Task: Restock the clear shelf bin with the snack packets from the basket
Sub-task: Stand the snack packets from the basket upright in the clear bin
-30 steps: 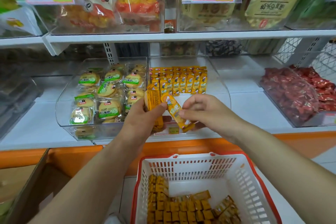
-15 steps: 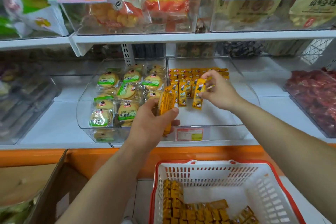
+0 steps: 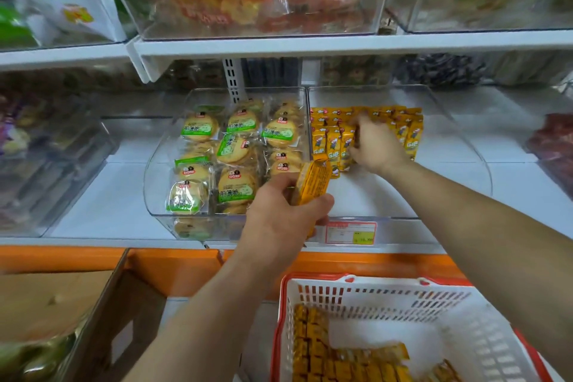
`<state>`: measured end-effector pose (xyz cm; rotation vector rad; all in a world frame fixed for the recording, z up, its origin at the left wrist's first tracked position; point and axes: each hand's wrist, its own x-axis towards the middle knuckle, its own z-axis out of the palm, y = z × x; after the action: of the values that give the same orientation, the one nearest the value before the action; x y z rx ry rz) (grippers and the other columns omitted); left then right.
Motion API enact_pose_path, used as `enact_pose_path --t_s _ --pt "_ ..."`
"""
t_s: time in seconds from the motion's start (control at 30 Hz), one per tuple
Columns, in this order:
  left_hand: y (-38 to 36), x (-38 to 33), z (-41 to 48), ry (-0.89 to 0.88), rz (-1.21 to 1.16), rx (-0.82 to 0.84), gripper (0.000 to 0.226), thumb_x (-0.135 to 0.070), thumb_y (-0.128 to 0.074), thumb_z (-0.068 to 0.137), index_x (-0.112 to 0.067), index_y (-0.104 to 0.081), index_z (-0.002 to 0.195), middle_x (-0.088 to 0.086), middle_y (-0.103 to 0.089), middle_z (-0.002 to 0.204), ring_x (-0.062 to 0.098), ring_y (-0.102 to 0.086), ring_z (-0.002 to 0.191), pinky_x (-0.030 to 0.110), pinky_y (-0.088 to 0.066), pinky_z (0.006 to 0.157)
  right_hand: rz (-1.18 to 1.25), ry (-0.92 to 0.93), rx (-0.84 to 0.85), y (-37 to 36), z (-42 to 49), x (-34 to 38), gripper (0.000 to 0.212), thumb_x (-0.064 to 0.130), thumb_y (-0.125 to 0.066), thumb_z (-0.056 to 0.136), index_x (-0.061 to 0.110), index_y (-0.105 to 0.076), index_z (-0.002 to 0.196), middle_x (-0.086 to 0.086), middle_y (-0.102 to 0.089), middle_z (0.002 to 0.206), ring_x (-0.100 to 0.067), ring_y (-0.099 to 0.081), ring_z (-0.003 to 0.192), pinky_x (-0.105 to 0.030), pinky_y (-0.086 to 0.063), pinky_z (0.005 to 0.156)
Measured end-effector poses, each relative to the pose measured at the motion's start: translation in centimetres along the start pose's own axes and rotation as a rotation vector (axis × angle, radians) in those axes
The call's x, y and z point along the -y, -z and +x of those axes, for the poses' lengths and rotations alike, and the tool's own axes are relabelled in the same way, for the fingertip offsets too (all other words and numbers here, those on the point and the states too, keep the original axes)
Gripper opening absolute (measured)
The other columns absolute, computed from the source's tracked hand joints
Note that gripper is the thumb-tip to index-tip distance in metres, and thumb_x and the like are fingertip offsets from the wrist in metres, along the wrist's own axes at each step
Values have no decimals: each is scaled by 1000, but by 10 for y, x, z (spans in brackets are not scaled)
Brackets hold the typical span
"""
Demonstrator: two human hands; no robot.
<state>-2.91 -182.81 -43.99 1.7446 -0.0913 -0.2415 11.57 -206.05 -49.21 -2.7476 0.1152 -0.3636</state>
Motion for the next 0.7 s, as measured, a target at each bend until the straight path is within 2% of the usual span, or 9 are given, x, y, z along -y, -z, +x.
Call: enact_pose_path --t_s 0.1,0.2,0.3,0.37,0.5,0.53,0.6,0.7 --pt "-4 -3 1 -4 -11 1 15 -28 -75 91 -29 -65 102 -11 -76 79 11 -76 76 33 -63 71 25 -38 23 13 -7 4 49 18 -71 84 11 -48 127 -15 -66 108 -36 -63 103 -44 -54 86" --pt "-10 -7 0 0 -20 2 17 -25 -76 91 -25 -66 105 -7 -76 76 13 -76 76 36 -64 71 120 -62 -33 41 -30 6 48 23 -74 85 10 -52 125 -11 -65 104 -30 -60 101 -35 -48 79" --pt "-15 -10 -4 7 -11 25 23 -23 -75 91 -21 -65 112 -6 -76 76 12 -76 73 29 -62 64 343 -43 -71 75 -84 10 33 27 -77 84 19 -59 111 1 -63 87 -16 -63 79 -31 -48 72" --pt "-21 -10 -7 2 6 32 25 -23 -76 91 -20 -64 113 -2 -77 78 12 -76 72 27 -61 61 566 -57 8 93 -124 15 19 27 -76 86 28 -63 100 4 -64 81 -10 -65 69 -24 -51 67" --pt "-44 -13 -18 -31 85 79 28 -22 -79 87 -23 -65 111 3 -76 88 23 -74 79 35 -60 66 925 -161 177 116 -183 25 17 29 -66 94 35 -61 109 -9 -68 90 -19 -70 67 -31 -57 63" --pt "-51 -13 -21 -50 115 97 28 -22 -80 87 -24 -65 110 2 -74 89 24 -73 81 34 -59 67 947 -195 188 118 -190 26 19 32 -65 94 34 -60 112 -12 -68 91 -18 -68 65 -31 -56 61" --pt "-65 -12 -29 -116 185 126 27 -22 -82 85 -27 -66 106 -5 -72 87 18 -69 78 24 -54 64 957 -247 200 120 -197 27 24 38 -66 92 28 -61 113 -17 -65 95 -19 -66 63 -32 -56 59" --pt "-83 -12 -38 -180 272 166 30 -30 -84 83 -29 -65 106 -9 -70 89 10 -67 74 16 -48 58 907 -231 195 122 -200 20 17 34 -69 91 20 -68 101 -26 -65 101 -34 -69 76 -45 -61 70"
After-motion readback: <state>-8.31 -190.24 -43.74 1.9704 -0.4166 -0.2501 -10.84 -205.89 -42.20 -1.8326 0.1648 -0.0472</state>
